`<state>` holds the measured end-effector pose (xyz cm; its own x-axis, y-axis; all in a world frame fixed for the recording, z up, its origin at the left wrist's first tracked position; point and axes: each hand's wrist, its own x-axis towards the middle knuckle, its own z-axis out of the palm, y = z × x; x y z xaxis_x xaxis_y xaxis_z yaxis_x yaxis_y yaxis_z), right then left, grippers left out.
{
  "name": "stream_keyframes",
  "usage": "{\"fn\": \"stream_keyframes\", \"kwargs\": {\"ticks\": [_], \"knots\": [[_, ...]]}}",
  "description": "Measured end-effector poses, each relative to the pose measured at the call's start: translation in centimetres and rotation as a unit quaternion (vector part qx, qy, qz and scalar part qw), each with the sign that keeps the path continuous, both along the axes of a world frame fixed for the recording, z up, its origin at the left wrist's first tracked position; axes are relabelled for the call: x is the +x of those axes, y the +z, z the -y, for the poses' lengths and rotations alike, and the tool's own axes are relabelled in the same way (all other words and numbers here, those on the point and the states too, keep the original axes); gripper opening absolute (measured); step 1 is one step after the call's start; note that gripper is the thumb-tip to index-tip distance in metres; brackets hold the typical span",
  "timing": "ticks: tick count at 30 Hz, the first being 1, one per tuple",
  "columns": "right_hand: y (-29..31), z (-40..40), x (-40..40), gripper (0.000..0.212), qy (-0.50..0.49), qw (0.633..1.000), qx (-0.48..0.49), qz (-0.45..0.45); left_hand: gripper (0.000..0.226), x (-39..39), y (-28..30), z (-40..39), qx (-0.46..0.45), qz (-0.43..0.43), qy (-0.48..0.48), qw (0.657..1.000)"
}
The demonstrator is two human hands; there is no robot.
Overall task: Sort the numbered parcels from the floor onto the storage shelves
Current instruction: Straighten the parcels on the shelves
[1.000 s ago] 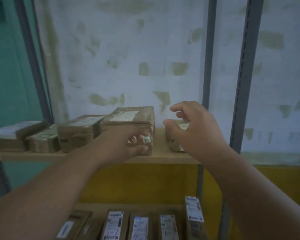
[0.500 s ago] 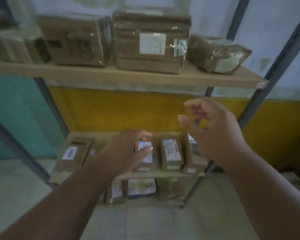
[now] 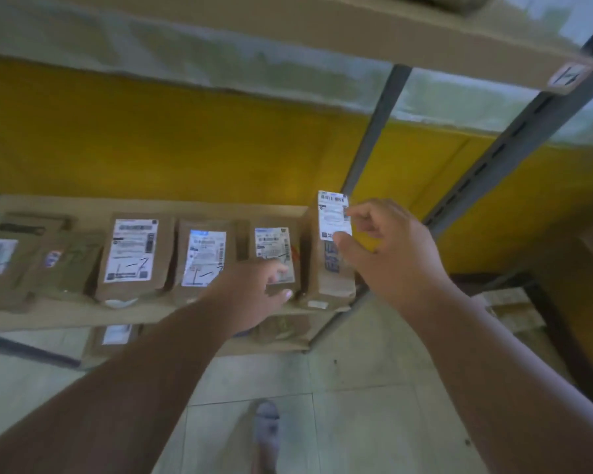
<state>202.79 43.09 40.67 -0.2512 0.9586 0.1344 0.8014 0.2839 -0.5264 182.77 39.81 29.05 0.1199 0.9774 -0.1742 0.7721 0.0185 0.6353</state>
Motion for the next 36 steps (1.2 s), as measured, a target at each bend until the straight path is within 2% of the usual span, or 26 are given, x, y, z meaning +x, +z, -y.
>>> {"fn": "stream_keyframes", "kwargs": {"ticks": [6,10,13,18,22,24,28,36], "knots": [[-5.9,-0.9,3.4,0.029,-0.041,0.998,-0.052,-0.008,0.04,2.6,-1.1,-7.4,-0.043,-0.01,-0.019,0.999],[-9.2,-0.4,3.5,0.033,-0.08,0.994,-0.069,-0.026,0.054,4.4,-0.4,-12.2,-0.024,-0.113,-0.085,0.99],[-11.6,0.5,3.1,0.039,-0.125,0.987,-0.098,-0.03,0.058,5.0,-0.3,-14.9,0.014,-0.152,-0.151,0.977],[-14.6,1.3,2.6,0.047,-0.233,0.963,-0.126,-0.041,0.068,5.4,-0.2,-18.5,0.072,-0.282,-0.279,0.915],[-16.7,0.9,2.1,0.059,-0.308,0.936,-0.161,-0.055,0.065,6.1,-0.6,-19.8,0.069,-0.332,-0.351,0.873],[-17.7,0.5,1.7,0.06,-0.328,0.926,-0.17,-0.074,0.063,6.1,-1.0,-20.1,0.066,-0.329,-0.354,0.873],[-19.8,-0.3,1.3,0.053,-0.385,0.901,-0.147,-0.136,0.059,6.3,-2.5,-20.1,0.079,-0.281,-0.332,0.897],[-20.9,-0.3,-0.3,0.038,-0.432,0.868,-0.132,-0.204,0.07,4.3,-3.3,-19.4,0.081,-0.262,-0.292,0.916]]}}
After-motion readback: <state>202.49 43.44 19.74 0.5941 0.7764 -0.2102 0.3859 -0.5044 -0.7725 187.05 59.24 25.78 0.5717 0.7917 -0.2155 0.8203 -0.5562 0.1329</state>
